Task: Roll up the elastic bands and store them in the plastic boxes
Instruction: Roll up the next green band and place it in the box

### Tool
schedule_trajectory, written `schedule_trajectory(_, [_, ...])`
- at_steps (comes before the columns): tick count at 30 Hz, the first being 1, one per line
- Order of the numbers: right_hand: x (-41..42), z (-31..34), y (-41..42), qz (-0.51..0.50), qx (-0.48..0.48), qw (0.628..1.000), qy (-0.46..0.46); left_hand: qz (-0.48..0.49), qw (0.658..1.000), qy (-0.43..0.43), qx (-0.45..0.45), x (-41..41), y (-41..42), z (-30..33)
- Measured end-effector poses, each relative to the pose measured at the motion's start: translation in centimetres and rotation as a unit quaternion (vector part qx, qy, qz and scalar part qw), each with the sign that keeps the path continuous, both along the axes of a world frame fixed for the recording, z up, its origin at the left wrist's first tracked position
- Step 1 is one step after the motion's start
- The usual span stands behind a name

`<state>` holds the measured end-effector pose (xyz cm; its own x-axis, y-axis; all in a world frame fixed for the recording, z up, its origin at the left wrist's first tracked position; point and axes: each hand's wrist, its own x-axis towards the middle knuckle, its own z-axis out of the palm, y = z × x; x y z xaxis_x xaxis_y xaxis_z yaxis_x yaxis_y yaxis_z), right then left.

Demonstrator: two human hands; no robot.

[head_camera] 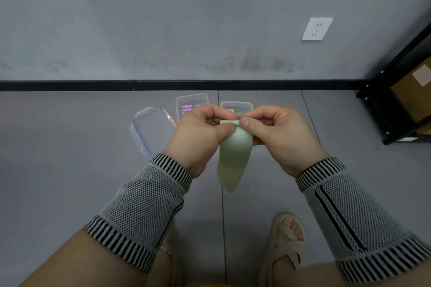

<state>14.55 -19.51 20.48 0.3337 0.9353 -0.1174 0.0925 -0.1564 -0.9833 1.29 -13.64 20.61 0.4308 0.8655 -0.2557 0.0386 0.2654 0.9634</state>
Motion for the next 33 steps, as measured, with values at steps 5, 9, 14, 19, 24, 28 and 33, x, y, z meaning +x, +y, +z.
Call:
schedule_trajectory(5, [0.0, 0.4, 0.0, -0.03, 0.026, 0.999, 0.023, 0.009, 0.998, -0.025, -0.063, 0.0, 0.1, 0.4])
schedule_trajectory(9, [-0.2, 0.4, -0.1, -0.039, 0.037, 0.998, 0.023, -0.031, 0.997, 0.033, -0.055, -0.4, 0.4, 0.4])
schedule_trajectory(14, [-0.3, 0.3, 0.1, -0.043, 0.042, 0.997, 0.038, -0.005, 0.999, 0.005, -0.048, -0.4, 0.4, 0.5])
schedule_trajectory(19, [-0.1, 0.4, 0.2, -0.027, -0.004, 0.992, 0.123, 0.003, 1.0, 0.026, 0.018, -0.8, 0.5, 0.5])
schedule_trajectory(24, [0.4, 0.4, 0.0, 0.02, -0.059, 0.99, 0.123, -0.029, 0.996, 0.046, 0.068, -0.9, 0.4, 0.4])
schedule_trajectory(28, [0.5, 0.2, -0.1, 0.029, -0.063, 0.992, 0.104, -0.043, 0.993, 0.049, 0.103, -0.7, 0.2, 0.2])
schedule_trajectory(33, [0.1, 0.3, 0.0, -0.02, -0.036, 0.982, 0.182, -0.063, 0.991, 0.064, 0.104, -0.8, 0.4, 0.0])
